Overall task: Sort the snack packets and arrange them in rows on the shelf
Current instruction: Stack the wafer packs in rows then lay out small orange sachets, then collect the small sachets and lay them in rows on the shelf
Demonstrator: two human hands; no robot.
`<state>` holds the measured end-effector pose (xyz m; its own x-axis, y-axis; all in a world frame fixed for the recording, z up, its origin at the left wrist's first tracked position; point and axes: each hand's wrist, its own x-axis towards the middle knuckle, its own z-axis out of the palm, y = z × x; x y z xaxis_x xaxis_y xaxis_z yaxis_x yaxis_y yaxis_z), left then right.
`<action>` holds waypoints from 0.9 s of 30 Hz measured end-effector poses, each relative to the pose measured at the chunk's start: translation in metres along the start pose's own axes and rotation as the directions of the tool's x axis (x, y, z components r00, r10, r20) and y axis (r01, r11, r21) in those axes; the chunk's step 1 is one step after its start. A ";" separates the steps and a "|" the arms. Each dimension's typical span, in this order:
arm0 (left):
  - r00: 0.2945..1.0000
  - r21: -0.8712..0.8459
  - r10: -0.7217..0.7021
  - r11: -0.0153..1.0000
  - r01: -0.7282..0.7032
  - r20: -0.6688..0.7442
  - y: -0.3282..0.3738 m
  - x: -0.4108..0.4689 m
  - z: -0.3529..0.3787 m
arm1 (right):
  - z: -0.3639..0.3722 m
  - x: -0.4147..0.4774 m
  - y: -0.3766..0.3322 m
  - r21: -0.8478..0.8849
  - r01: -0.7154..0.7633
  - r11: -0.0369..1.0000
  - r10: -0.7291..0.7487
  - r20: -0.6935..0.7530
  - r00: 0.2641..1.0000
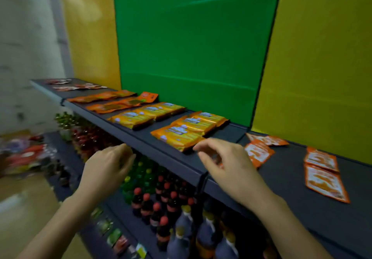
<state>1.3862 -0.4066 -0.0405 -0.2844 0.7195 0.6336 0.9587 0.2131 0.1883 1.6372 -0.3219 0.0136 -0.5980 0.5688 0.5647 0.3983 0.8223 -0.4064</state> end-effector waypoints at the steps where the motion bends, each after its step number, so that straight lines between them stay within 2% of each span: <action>1: 0.999 0.037 -0.037 0.999 0.036 0.021 -0.018 -0.007 -0.001 | 0.018 0.005 -0.007 0.005 0.027 1.000 -0.027 0.036 0.999; 5: 0.971 0.175 -0.206 0.967 0.183 0.119 -0.098 -0.036 -0.007 | 0.098 0.029 -0.039 0.042 0.106 0.993 -0.111 0.167 0.980; 9: 0.921 0.229 -0.353 0.922 0.312 0.167 -0.172 -0.059 -0.016 | 0.170 0.062 -0.064 0.011 0.145 0.989 -0.142 0.284 0.948; 19: 0.855 0.388 -0.515 0.803 0.453 0.068 -0.325 -0.069 -0.059 | 0.319 0.174 -0.139 0.051 0.160 0.986 -0.167 0.388 0.906; 22: 0.841 0.409 -0.540 0.773 0.484 0.025 -0.362 -0.062 -0.061 | 0.350 0.207 -0.152 0.059 0.163 0.985 -0.173 0.407 0.897; 27: 0.815 0.431 -0.578 0.745 0.509 0.036 -0.420 -0.040 -0.049 | 0.409 0.262 -0.163 0.078 0.175 0.981 -0.192 0.433 0.881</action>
<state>0.9944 -0.5572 -0.1088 -0.7859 0.4872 0.3808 0.5697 0.8099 0.1396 1.1311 -0.3139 -0.0660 -0.9043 0.3355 0.2640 0.2319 0.9053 -0.3559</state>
